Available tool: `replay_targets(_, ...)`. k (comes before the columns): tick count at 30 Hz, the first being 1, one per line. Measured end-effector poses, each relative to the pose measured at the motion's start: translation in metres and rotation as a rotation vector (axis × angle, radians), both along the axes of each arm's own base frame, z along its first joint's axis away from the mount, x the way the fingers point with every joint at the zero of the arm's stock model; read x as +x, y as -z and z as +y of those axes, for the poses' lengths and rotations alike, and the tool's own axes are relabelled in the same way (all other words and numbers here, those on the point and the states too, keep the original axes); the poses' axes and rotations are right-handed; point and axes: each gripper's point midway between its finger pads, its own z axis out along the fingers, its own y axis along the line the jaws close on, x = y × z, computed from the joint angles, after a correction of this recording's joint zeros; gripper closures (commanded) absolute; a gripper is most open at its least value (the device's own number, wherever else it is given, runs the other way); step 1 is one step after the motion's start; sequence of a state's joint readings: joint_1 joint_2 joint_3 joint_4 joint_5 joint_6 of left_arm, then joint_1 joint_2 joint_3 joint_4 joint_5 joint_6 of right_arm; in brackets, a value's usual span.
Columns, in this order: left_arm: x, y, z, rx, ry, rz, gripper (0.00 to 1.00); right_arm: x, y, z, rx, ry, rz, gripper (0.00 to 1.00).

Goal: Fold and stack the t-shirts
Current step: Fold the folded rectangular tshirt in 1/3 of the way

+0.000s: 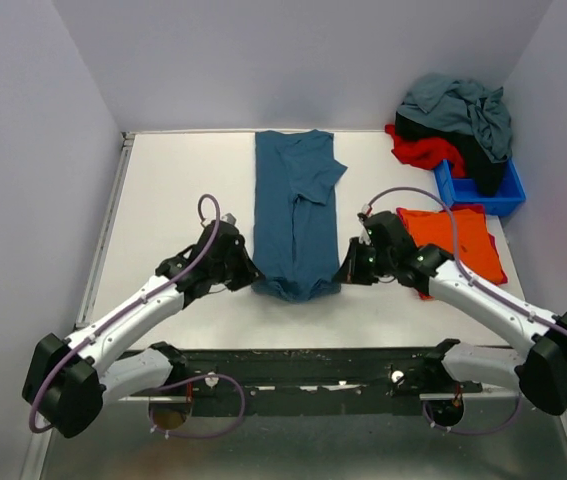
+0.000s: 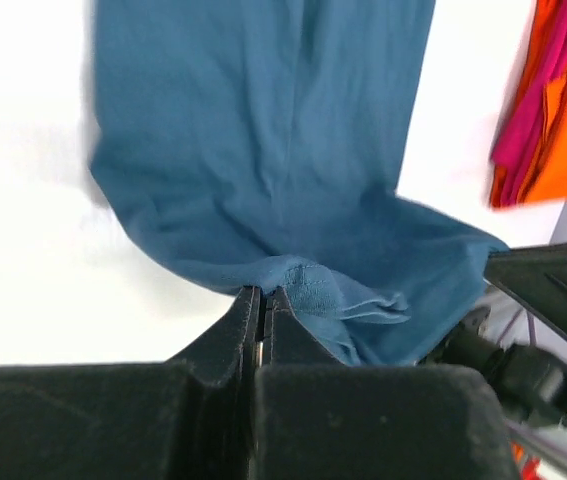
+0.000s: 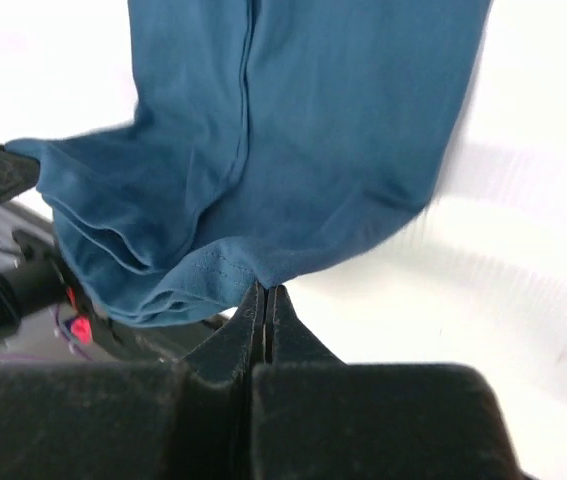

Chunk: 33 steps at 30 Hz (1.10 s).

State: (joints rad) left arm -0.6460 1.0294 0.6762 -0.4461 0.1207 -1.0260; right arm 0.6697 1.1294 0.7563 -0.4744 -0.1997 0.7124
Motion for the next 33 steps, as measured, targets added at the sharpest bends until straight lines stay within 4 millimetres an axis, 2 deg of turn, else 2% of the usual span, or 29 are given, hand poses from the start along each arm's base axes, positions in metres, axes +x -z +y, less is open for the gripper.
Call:
replay_targets(3,0.030,-0.003,0.010,0.016,-0.056,-0.024,1.00,0.036,-0.006,-0.002,-0.013,0.049,-0.014,0.99)
replay_targets(7,0.073,-0.006,0.013,0.058,-0.092,-0.061,1.00,0.083,0.001,-0.003,-0.024,0.094,0.014,0.99)
replay_targets(9,0.099,-0.004,0.010,0.081,-0.095,-0.075,1.00,0.103,0.007,-0.003,-0.034,0.107,0.031,0.99)
replay_targets(15,0.155,0.006,0.003,0.123,-0.096,-0.090,1.00,0.150,0.014,0.003,-0.031,0.129,0.049,0.99)
replay_targets(19,0.178,0.011,0.004,0.147,-0.099,-0.093,1.00,0.176,0.011,0.001,-0.025,0.151,0.036,0.99)
replay_targets(26,0.214,-0.002,0.009,0.172,-0.118,-0.139,1.00,0.211,0.008,-0.005,-0.028,0.177,0.016,0.99)
replay_targets(33,0.234,0.006,0.022,0.194,-0.149,-0.131,1.00,0.242,0.008,-0.011,-0.028,0.199,0.004,0.99)
